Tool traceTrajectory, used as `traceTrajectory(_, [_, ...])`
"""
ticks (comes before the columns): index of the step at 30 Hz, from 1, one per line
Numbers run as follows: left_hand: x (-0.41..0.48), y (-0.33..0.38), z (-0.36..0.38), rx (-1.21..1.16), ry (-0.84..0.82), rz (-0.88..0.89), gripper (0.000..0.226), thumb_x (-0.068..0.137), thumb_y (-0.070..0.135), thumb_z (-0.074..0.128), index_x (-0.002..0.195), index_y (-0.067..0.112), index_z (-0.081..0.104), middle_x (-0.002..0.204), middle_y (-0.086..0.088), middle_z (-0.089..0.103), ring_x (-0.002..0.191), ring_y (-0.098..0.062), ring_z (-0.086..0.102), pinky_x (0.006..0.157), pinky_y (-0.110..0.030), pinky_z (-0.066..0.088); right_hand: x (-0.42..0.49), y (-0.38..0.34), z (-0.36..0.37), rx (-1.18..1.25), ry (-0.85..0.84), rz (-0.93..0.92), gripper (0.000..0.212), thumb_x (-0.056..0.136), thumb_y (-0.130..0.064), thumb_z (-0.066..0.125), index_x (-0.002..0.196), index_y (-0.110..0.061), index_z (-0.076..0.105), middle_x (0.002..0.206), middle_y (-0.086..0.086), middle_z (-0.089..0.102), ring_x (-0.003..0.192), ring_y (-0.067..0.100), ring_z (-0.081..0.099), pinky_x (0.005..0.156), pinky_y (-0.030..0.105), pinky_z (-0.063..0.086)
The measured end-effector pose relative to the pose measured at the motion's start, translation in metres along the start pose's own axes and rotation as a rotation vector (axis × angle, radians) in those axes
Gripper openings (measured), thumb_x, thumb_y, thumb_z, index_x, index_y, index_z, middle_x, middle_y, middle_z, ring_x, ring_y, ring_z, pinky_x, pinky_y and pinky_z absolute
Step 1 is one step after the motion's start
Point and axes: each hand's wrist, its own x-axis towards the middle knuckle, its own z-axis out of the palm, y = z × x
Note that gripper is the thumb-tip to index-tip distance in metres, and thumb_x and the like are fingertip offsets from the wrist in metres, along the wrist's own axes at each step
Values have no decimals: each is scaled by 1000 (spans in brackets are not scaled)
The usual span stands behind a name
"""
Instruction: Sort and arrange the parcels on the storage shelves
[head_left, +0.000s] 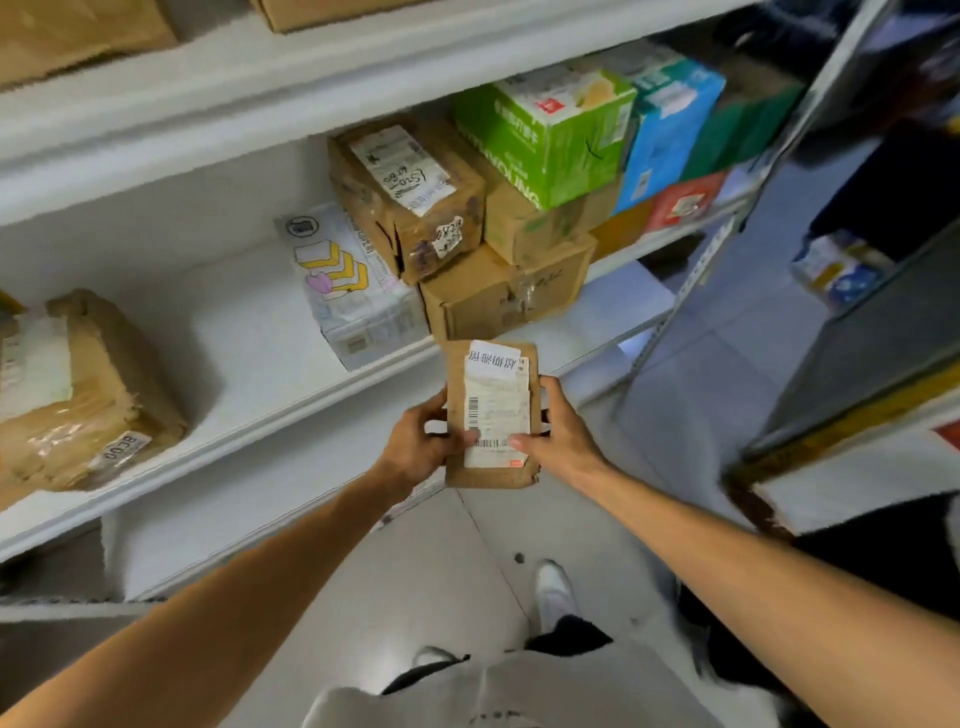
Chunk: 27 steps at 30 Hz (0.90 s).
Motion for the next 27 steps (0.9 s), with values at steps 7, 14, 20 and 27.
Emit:
traceTrajectory(7, [26,20,44,95,-236,58,60,81,9,74,137,20,53,107,3,67,103,-19,64,86,-36,57,-30,22,-31,100,245,110,62,83,1,66,131,-23,36,114,-9,55,111,15,54,80,23,52])
traceTrajectory(14, [49,35,93,152,-402,85,67,75,14,80,136,24,54,112,-5,68,106,-25,64,77,-36,59,-52,44,-63,143,411,149,59,84,3,64,132,-16,35,107,-10,53,109,16,57,72,14,50])
traceTrajectory(20, [60,41,165,286,-595,108,64,73,22,80,132,30,58,112,0,68,108,-24,63,87,-49,56,-96,86,-91,232,631,243,55,83,3,64,125,-15,34,96,-15,51,100,19,55,71,28,52])
traceTrajectory(27, [47,54,287,457,-923,151,63,79,16,77,136,28,52,126,1,61,118,-25,56,91,-49,54,-176,123,-128,409,928,399,62,84,1,64,131,-22,31,113,-5,54,106,19,56,79,36,57])
